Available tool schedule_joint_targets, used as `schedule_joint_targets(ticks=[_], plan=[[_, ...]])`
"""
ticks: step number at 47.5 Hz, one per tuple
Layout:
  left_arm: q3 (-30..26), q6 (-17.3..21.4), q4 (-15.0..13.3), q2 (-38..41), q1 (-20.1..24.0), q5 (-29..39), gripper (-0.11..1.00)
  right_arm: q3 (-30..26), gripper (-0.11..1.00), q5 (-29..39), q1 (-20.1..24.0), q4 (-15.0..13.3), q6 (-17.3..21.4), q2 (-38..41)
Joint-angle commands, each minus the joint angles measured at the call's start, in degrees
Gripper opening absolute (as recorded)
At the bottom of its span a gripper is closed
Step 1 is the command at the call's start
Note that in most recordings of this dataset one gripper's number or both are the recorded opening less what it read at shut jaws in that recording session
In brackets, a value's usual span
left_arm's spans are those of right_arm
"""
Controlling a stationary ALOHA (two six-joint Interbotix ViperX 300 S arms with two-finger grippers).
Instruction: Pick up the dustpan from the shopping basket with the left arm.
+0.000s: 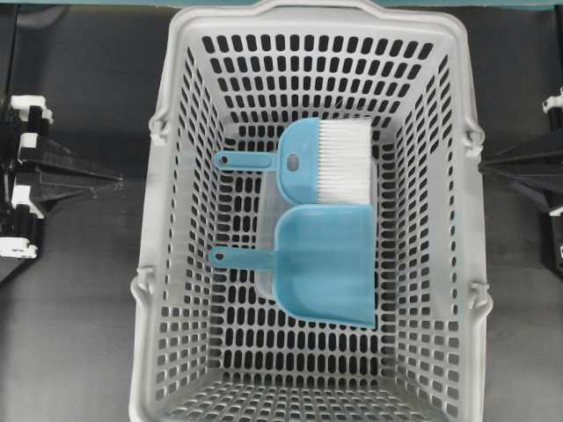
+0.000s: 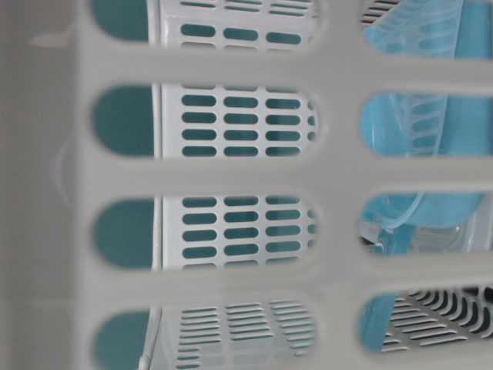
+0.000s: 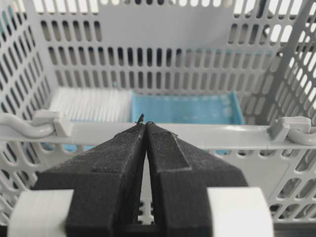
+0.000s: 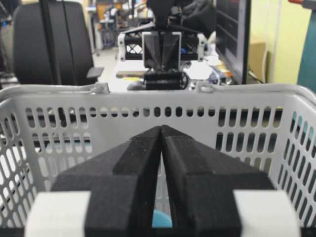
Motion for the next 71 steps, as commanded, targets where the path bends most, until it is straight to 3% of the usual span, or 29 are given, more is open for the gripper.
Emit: schedule_joint_targets(ticks=[1,4,7,13,30,45,54,57,67,71], plan=[[-3.6,-0.3,2.5,-0.7,0.0,1.8,0.06,-0.8,0.0,-0.4,0.2,0.1,0.5,0.4],[-6.4,-0.1,2.5,-1.1,0.0,5.7,0.02,-0.6,0.05,0.0,0.2,0.1,0.5,0.2],[-10.7,0.0,2.4,-0.8,0.0,12.3,0.0,-0.5,-0.01,0.4,0.2,0.1,0.6,0.1],[-19.0,0.1,2.5,1.5,-0.1,25.1,0.0,-0.6,-0.01,0.7,0.2,0.1,0.6,-0.3],[-43.9,0.9,2.5,21.6,-1.6,54.3,0.0,-0.5,-0.01,0.7,0.2,0.1,0.6,-0.4],[-57.7,0.8,2.5,38.5,-3.8,66.9,0.0,-0.2,-0.01,0.9,0.2,0.2,0.7,-0.4],[-62.4,0.9,2.5,46.8,-5.1,70.8,0.02,0.1,-0.01,1.7,0.3,0.4,0.7,-0.4],[-63.4,0.7,2.4,48.9,-5.2,71.6,0.12,0.2,-0.01,1.8,0.3,0.4,0.7,-0.4],[-65.0,0.1,2.4,54.9,-5.6,74.4,0.74,0.4,-0.01,1.8,0.3,0.4,0.6,-0.4],[-65.0,0.1,2.4,56.8,-5.7,74.4,0.88,0.5,-0.01,1.8,0.3,0.4,0.6,-0.4]])
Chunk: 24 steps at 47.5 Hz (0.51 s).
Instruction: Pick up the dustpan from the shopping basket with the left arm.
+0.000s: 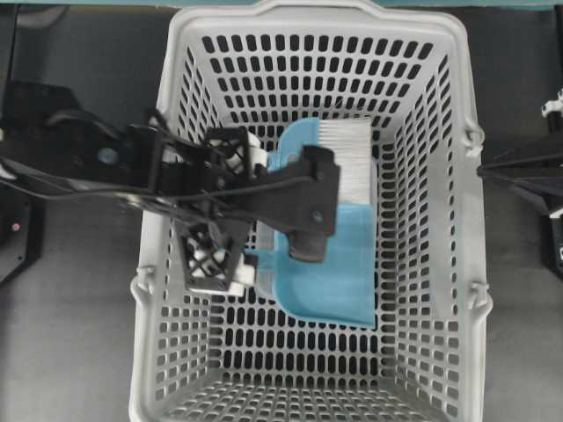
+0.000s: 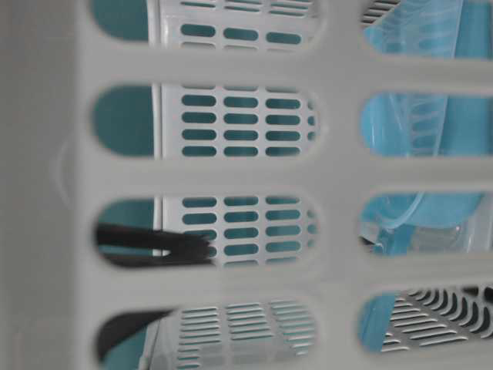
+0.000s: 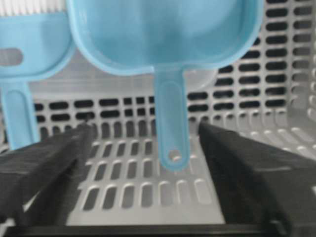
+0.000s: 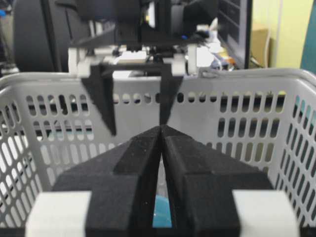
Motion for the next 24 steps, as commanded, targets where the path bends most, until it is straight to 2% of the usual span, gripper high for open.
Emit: schedule_joint_targets(ticks=[1,15,24], plan=[[-1.1,-0.1,0.3,1.3,-0.3,-0.1,0.9,-0.4,-0.01,-0.2,0.1,0.2,0.0,0.3],[1.2,-0.5,0.3,6.6,-0.3,-4.1,0.9,-0.2,-0.01,-0.2,0.1,0.2,0.0,0.3],[3.2,-1.5,0.3,7.7,-1.0,-4.4,0.9,-0.1,-0.01,-0.2,0.1,0.2,0.0,0.1]])
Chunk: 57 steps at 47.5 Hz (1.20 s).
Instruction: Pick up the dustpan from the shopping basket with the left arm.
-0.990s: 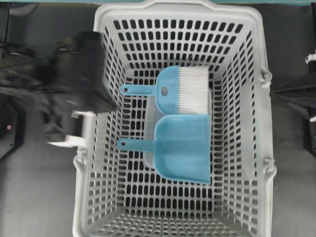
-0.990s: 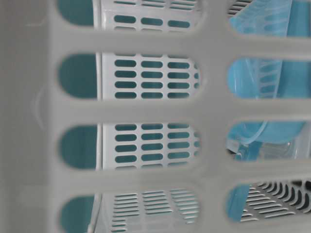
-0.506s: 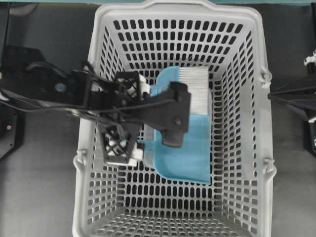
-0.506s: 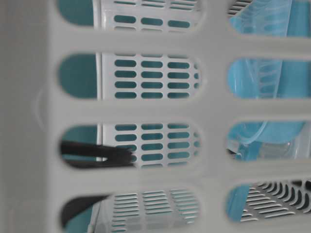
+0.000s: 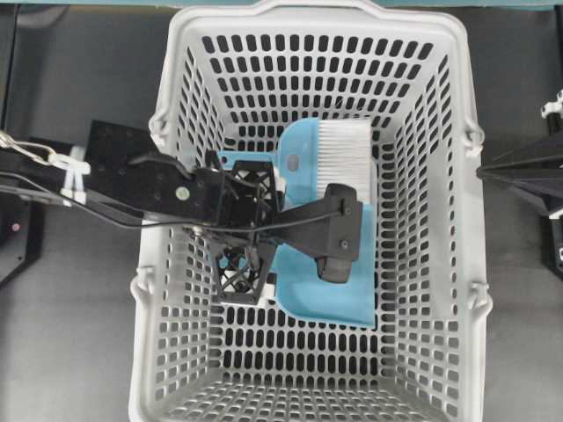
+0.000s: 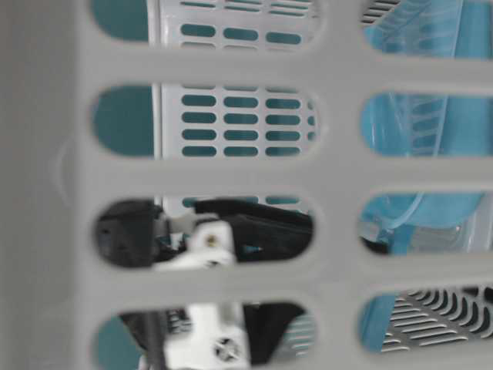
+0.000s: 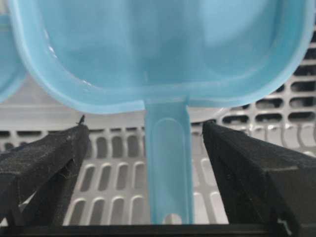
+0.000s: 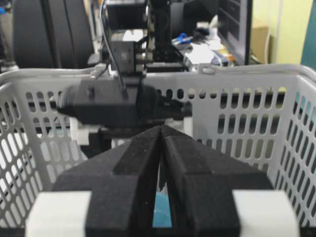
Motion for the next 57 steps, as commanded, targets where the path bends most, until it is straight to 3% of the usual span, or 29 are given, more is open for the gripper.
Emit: schedule_joint_targets(ticks=[1,13,19,23,30,40,57], plan=[[0.4,-0.3,0.3,-0.4,-0.5,-0.3,0.9,-0.4,-0.01,-0.3,0.1,0.2,0.1,0.3],[2.4,-0.4,0.3,-0.5,-0.6,-0.4,0.89,-0.2,-0.01,-0.3,0.1,0.2,0.0,0.2],[3.1,-0.3,0.3,-0.6,-0.7,-1.7,0.84,-0.1,-0.01,-0.3,0.1,0.2,0.0,0.2],[3.2,0.3,0.3,-0.6,-0.6,-1.8,0.69,-0.1,-0.01,-0.3,0.1,0.2,0.0,0.3],[2.6,0.5,0.3,-1.8,-0.7,-1.7,0.29,-0.1,-0.01,-0.3,0.1,0.2,0.1,0.2],[0.0,0.5,0.3,-6.2,-0.7,-0.5,0.3,-0.1,-0.01,-0.2,0.3,0.2,0.1,0.0],[-9.8,0.1,0.3,-15.0,0.2,8.3,0.3,-0.1,-0.01,-0.3,0.3,0.2,0.1,-0.4]])
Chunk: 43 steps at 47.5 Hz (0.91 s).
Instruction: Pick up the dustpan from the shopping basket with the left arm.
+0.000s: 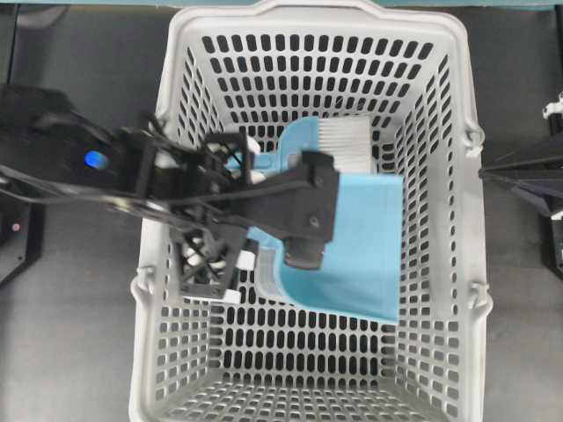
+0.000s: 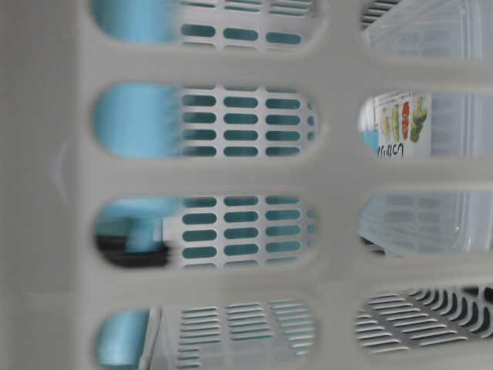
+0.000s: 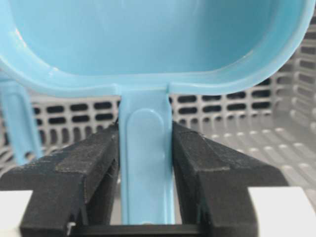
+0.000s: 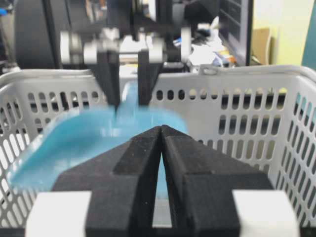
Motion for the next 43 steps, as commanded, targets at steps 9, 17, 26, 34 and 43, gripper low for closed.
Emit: schedule_joint_targets(ticks=[9,17,26,34,43], plan=[[-8.1,-0.4,0.2,-4.8,1.2,4.8,0.3,-0.4,-0.01,-0.3,0.1,0.2,0.1,0.0],[-10.0,-0.4,0.2,-4.5,1.8,8.3,0.3,-0.4,-0.01,-0.3,0.1,0.2,0.1,-0.1],[-10.1,-0.5,0.1,-4.4,2.1,9.2,0.3,-0.4,-0.01,-0.3,0.1,0.2,0.1,-0.1],[-10.2,-0.9,0.2,-4.4,2.3,9.2,0.3,-0.4,-0.01,-0.3,0.1,0.3,0.1,-0.1],[-10.0,-1.0,0.2,-4.4,2.3,9.2,0.3,-0.4,-0.01,-0.3,0.1,0.3,0.1,-0.1]])
